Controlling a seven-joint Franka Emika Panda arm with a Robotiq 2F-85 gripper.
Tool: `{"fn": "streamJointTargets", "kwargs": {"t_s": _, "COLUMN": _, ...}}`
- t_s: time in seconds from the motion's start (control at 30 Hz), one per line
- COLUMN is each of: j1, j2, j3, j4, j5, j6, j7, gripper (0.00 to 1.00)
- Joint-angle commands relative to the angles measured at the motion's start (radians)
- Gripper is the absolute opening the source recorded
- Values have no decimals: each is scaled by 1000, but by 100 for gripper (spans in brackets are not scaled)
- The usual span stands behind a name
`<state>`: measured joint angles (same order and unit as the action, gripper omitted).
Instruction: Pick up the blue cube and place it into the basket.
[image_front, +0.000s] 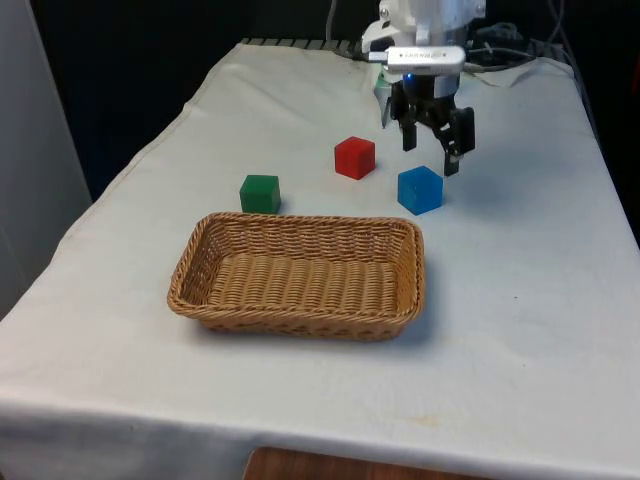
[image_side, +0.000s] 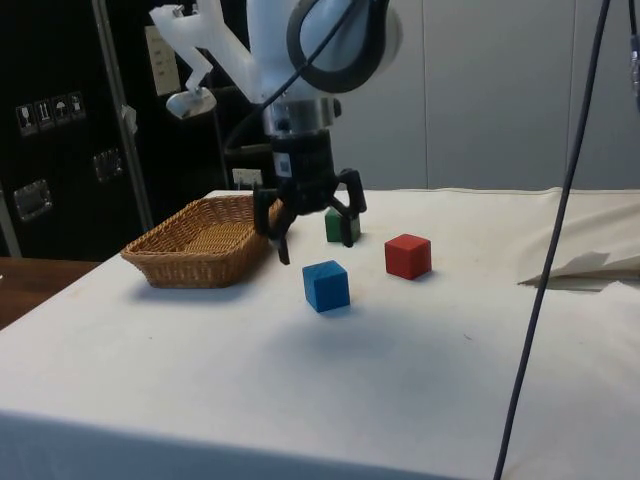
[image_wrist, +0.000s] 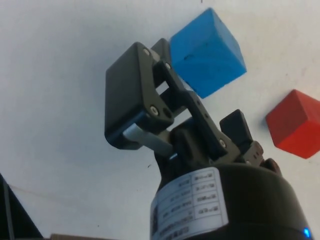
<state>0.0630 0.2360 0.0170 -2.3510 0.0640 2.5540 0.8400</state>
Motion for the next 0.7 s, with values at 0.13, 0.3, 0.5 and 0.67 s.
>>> {"fn": "streamJointTargets", "kwargs": {"t_s": 0.13, "j1": 0, "j2": 24, "j3": 0, "j4": 5, "j5": 0, "j6": 19, "j7": 10, "gripper": 100}}
{"fn": "streamJointTargets", "kwargs": {"t_s": 0.3, "j1": 3, "j2": 52, "j3": 0, "j4": 1, "j5": 2, "j6": 71, "j7": 31, "gripper": 100}}
{"fn": "streamJointTargets", "kwargs": {"t_s": 0.5, "j1": 7, "j2": 71, "j3": -1, "j4": -5, "j5": -5, "j6": 105, "j7": 50, "gripper": 100}}
{"fn": "streamJointTargets", "kwargs": {"t_s": 0.67, "j1": 12, "j2": 88, "j3": -3, "j4": -14, "j5": -12, "j6": 143, "j7": 73, "gripper": 100}}
